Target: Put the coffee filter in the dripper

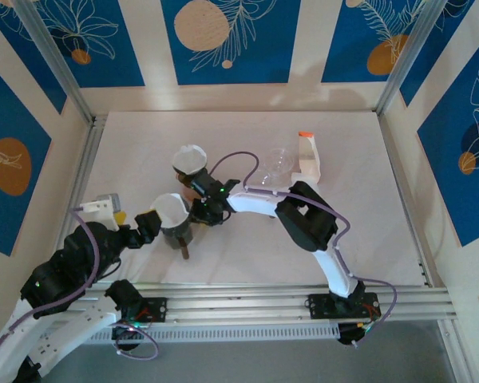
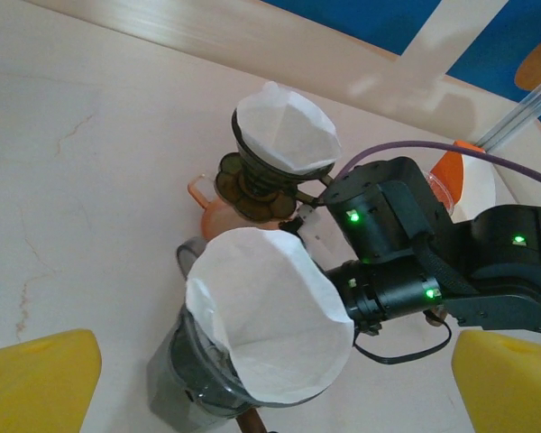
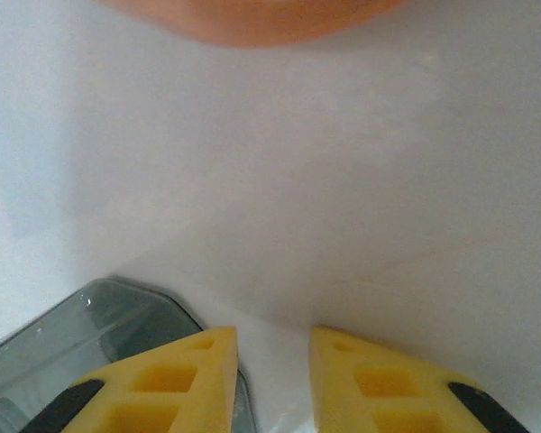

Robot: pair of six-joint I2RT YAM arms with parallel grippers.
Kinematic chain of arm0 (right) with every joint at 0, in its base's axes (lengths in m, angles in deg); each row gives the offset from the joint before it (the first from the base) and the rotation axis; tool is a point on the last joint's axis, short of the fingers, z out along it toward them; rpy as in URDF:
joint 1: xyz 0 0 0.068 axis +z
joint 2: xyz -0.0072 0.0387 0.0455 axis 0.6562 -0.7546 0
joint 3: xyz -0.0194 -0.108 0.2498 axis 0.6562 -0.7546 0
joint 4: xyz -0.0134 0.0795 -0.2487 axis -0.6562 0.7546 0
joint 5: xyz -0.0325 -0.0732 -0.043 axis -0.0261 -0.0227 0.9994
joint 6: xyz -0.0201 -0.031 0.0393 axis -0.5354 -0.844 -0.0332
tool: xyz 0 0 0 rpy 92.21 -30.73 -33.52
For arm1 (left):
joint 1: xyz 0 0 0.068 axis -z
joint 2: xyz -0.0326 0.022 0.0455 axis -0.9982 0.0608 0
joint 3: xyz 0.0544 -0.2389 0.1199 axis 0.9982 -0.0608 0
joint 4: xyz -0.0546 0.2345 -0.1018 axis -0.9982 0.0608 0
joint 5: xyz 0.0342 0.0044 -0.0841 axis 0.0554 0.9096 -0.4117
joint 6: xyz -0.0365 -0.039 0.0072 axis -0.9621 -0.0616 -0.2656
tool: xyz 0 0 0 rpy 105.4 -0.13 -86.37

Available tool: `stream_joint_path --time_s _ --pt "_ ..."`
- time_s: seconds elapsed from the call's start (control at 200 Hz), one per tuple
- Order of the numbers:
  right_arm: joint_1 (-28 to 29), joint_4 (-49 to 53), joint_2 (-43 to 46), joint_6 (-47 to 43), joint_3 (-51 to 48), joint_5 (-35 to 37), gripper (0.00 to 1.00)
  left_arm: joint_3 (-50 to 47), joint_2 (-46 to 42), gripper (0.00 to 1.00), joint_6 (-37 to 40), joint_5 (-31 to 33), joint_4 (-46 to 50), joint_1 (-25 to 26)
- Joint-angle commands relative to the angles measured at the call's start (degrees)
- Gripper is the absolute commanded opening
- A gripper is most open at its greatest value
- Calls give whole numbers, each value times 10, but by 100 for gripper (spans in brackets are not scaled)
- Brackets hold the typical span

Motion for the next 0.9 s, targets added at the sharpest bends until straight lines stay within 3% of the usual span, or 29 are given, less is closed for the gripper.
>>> stream_joint_path --time_s 0.0,0.235,0.475,0.655,0.81,0.895 --pt "5 25 -1 -7 18 -4 28 17 -3 100 16 8 -8 -6" --pt "6 38 82 -29 -54 42 31 18 22 100 27 -9 -37 -6" --pt "16 60 236 -51 -175 95 37 9 37 100 34 -26 -69 -5" --pt "16 127 363 -107 -208 149 48 0 56 100 38 -45 -89 -5" --pt "-17 225 425 -140 -197 224 56 -10 67 100 35 -56 -107 -5" --pt "-59 245 438 -160 -203 229 60 -14 70 100 31 -57 -111 -6"
